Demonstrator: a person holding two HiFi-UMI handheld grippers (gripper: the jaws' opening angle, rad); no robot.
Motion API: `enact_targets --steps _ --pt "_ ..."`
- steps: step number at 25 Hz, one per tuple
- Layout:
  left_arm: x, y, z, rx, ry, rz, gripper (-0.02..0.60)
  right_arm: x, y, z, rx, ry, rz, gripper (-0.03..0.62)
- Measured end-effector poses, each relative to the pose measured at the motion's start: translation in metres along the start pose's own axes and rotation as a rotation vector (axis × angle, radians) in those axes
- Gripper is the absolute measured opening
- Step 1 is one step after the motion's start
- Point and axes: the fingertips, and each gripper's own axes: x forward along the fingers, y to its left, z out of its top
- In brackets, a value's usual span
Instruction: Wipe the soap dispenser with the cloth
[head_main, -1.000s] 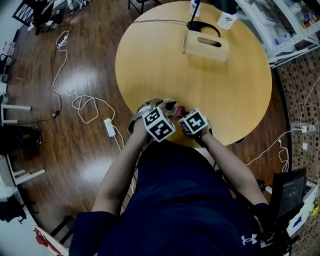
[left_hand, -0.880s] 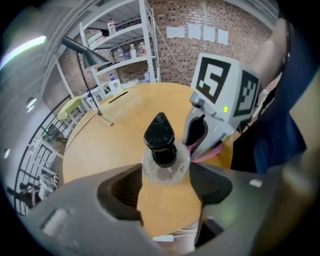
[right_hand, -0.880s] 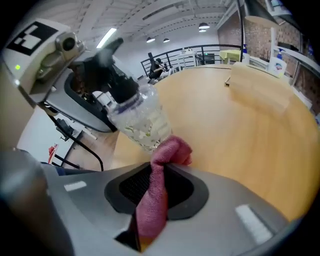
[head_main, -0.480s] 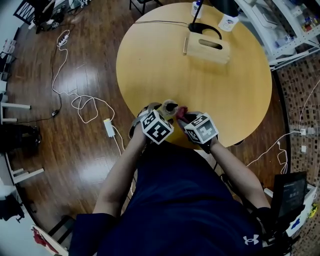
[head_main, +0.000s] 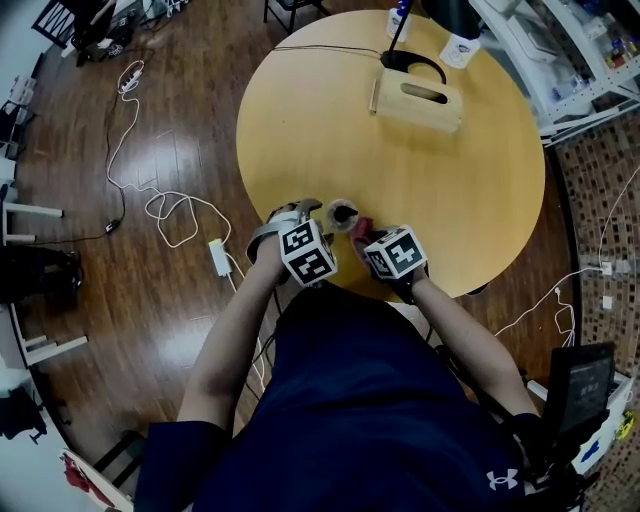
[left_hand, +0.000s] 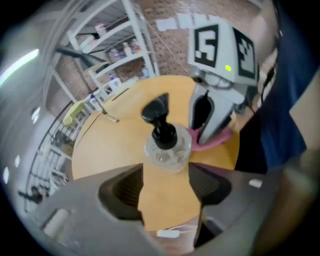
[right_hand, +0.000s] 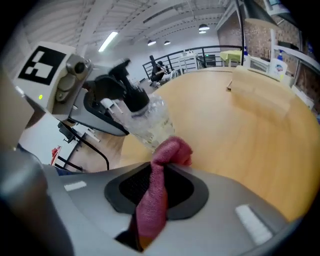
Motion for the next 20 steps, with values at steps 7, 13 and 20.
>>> enact_targets --steps 7,13,20 --pt "-0.005 -0.001 0.025 -0.24 -0.081 -0.038 0.304 -0.038 0.022 0.026 -0.072 -0.086 0.042 0.087" --pt "0.002 0.003 0.029 0.05 -0.074 -0.093 0.302 0.007 -0.005 0.004 -0.037 0.032 -0.001 0.086" --pt "-0.005 0.007 0.033 -0.096 -0.096 -0.072 0.33 0.009 -0.009 -0.002 -0.01 0.036 -0.007 0.087"
